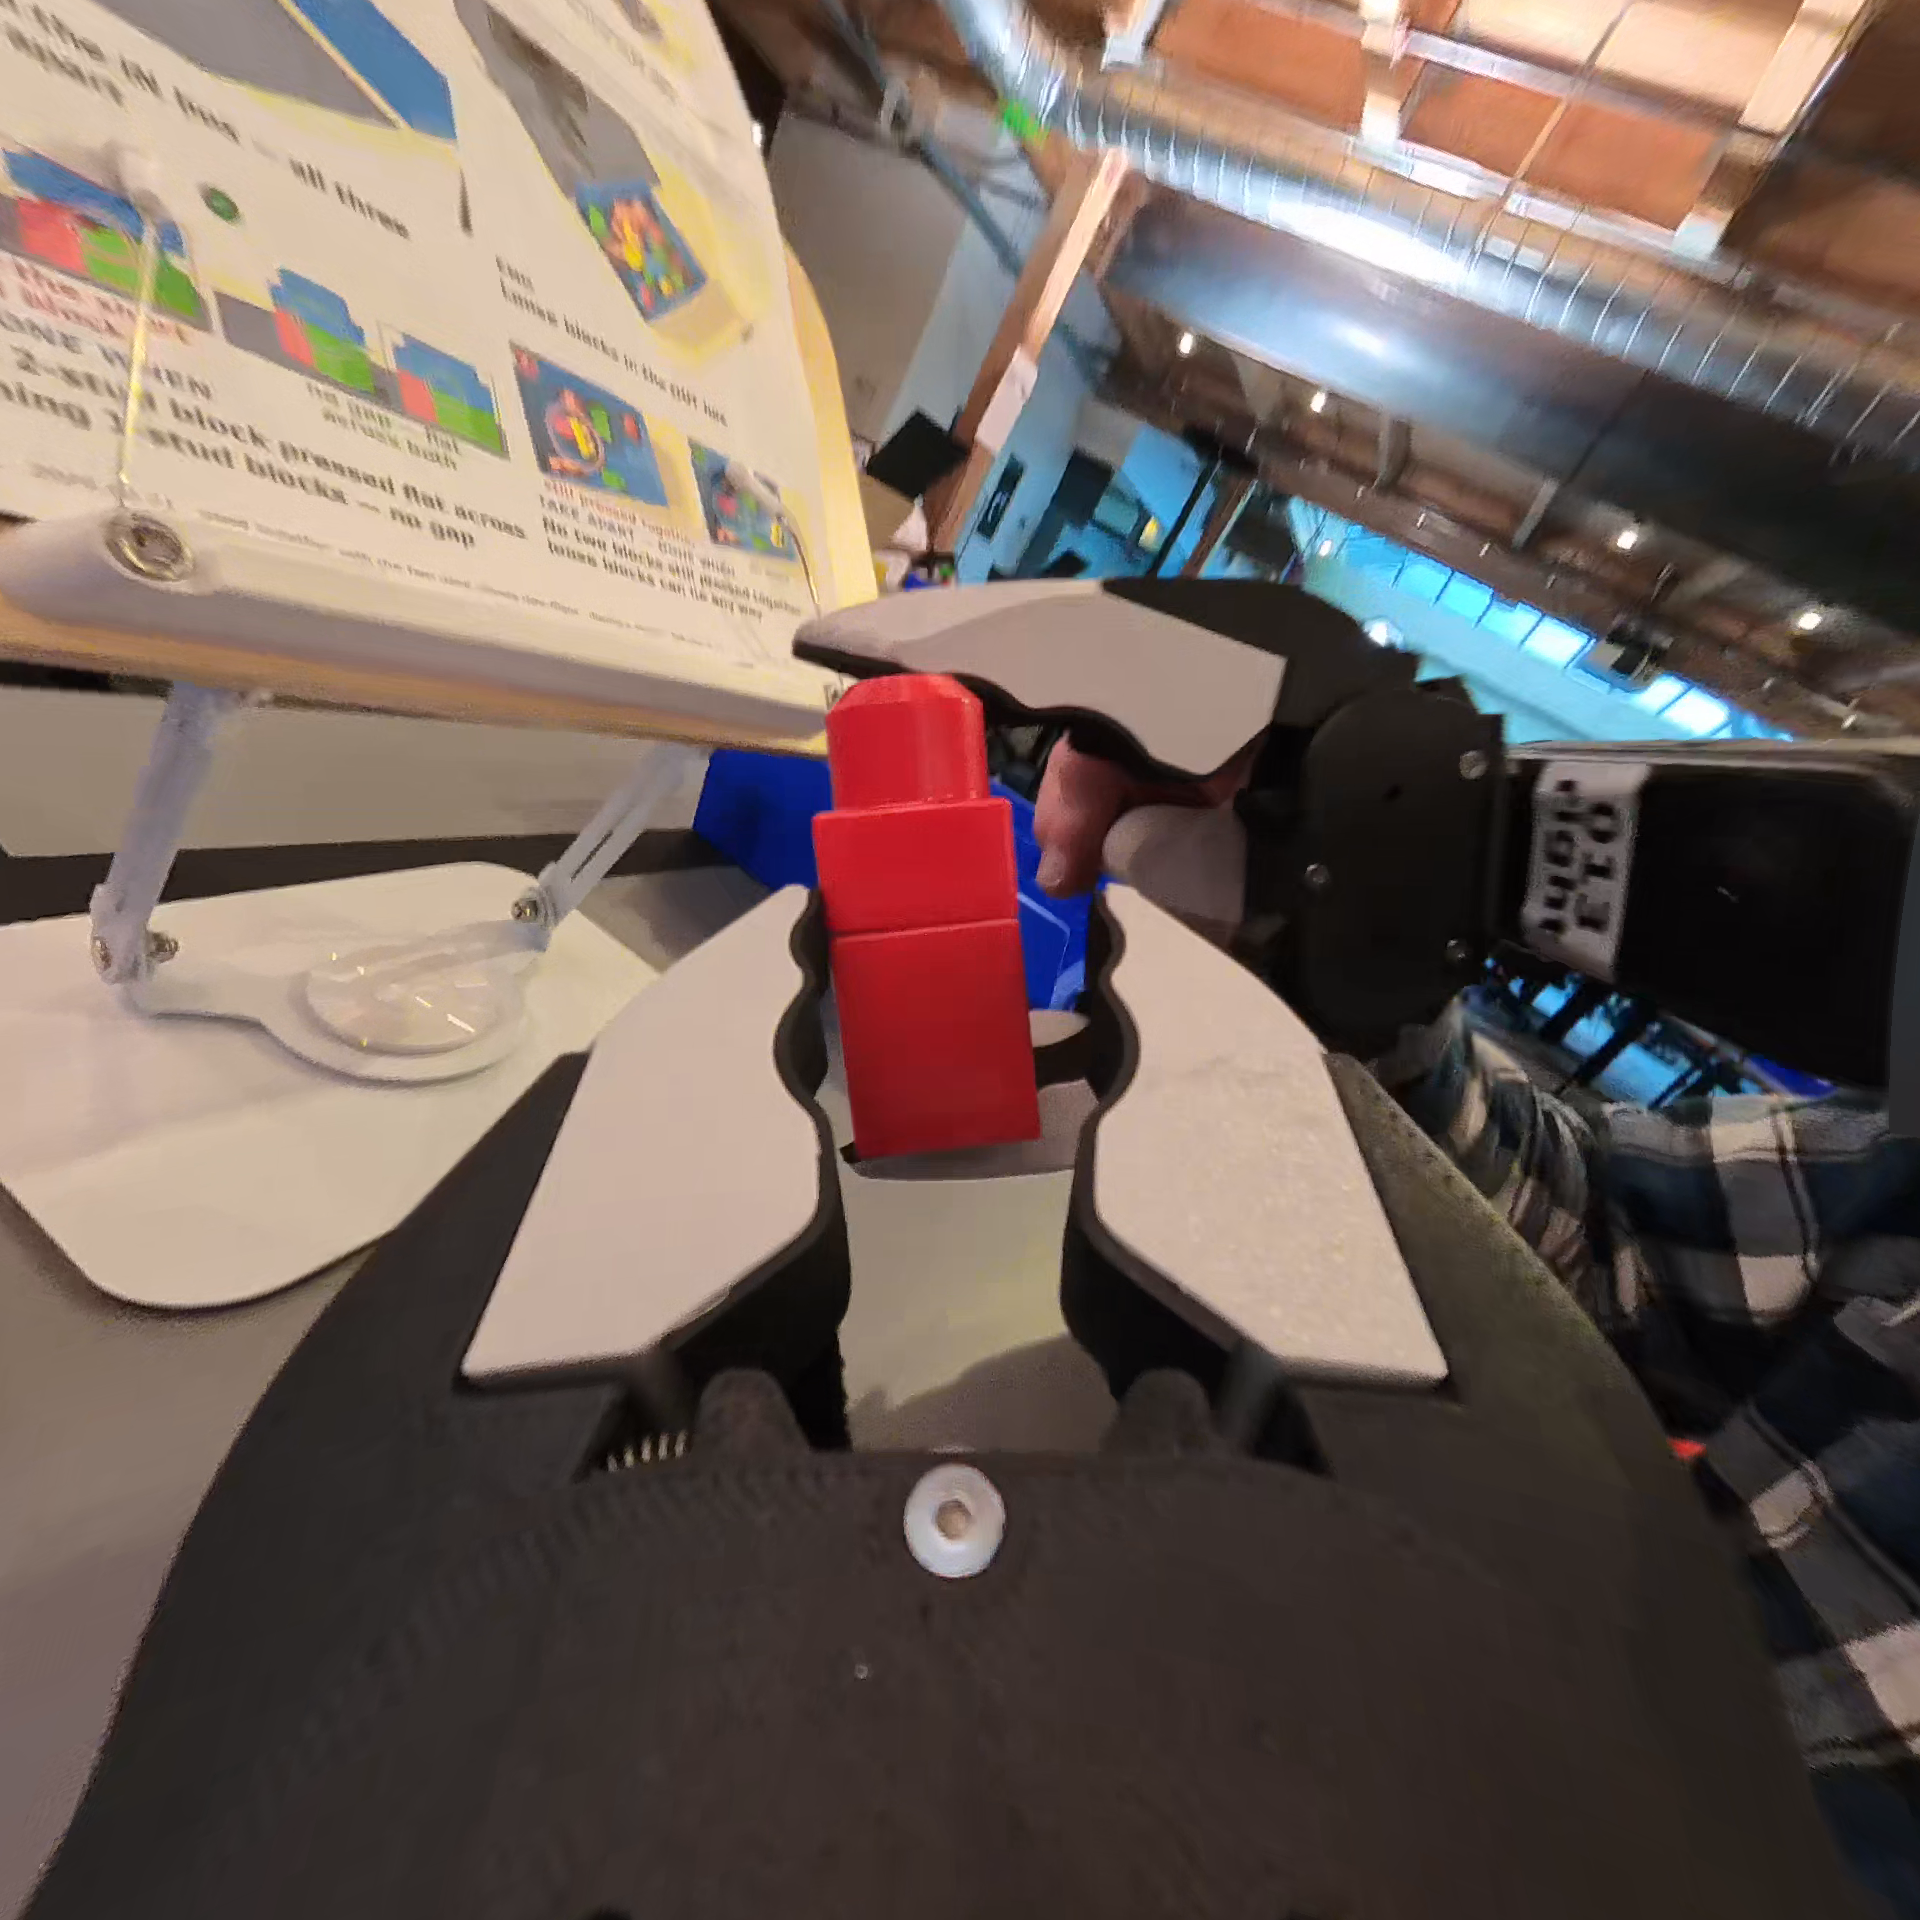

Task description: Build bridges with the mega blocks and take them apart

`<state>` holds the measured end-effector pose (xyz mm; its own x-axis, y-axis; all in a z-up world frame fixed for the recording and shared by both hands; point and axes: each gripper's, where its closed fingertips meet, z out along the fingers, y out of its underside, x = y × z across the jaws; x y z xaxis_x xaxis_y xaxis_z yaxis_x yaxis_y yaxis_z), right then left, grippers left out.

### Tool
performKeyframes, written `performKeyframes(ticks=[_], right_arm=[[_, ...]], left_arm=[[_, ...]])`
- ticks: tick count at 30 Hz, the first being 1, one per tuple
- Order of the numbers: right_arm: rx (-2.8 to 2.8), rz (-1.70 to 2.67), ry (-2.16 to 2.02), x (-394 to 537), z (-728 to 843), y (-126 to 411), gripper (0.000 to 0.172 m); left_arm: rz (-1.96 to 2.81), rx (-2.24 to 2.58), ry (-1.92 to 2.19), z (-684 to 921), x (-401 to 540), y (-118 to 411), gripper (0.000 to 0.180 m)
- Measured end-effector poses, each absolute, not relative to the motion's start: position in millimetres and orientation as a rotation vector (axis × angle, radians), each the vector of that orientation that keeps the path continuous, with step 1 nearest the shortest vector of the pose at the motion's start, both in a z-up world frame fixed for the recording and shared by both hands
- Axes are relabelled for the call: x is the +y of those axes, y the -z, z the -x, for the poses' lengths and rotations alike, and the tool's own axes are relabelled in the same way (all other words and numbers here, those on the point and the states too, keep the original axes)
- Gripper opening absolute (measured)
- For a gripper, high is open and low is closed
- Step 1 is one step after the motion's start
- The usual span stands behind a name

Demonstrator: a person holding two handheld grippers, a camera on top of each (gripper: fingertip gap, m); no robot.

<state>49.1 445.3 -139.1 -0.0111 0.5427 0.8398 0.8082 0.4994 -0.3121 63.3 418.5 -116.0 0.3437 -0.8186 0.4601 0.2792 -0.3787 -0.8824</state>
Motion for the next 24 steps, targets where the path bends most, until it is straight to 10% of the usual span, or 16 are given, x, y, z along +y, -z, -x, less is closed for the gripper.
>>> performKeyframes(ticks=[11,18,24], right_arm=[[-1.841,1.315,0.13,430,-59,151,0.103],[-2.035,1.504,-0.468,411,-78,116,0.05],[-2.226,1.497,-0.602,397,-71,132,0.038]], left_arm=[[1.603,0.547,1.246,-67,419,135,0.035],[1.513,0.816,1.137,-71,403,128,0.036],[1.468,0.934,1.085,-76,392,127,0.036]])
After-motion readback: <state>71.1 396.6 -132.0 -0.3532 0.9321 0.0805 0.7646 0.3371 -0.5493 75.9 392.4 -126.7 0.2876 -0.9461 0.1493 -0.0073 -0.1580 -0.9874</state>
